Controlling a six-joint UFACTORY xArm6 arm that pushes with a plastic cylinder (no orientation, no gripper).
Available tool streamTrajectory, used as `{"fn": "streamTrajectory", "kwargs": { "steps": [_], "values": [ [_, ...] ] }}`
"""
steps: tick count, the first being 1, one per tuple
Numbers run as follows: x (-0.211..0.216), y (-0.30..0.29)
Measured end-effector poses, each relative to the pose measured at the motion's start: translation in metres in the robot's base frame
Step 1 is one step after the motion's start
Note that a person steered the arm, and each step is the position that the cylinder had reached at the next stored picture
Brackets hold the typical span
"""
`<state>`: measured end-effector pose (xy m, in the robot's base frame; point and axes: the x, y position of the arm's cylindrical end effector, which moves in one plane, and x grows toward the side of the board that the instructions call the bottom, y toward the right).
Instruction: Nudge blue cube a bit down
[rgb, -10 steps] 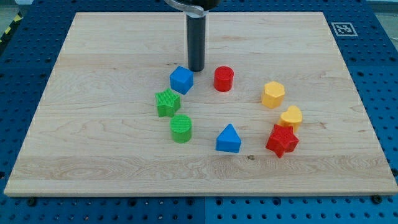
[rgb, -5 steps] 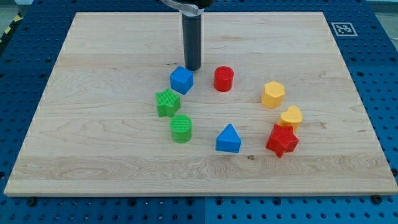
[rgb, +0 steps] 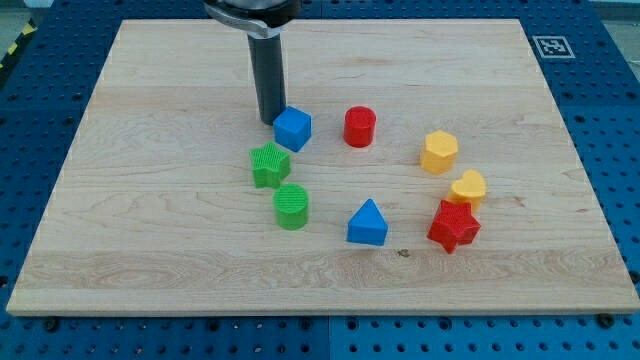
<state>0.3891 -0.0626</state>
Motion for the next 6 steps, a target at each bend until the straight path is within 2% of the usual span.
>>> {"fn": "streamTrajectory", "kwargs": {
  "steps": [3,4,5,6],
  "values": [
    [0.011,0.02],
    [0.011,0.01],
    [0.016,-0.024],
    [0.034,-0.027]
  ]
}}
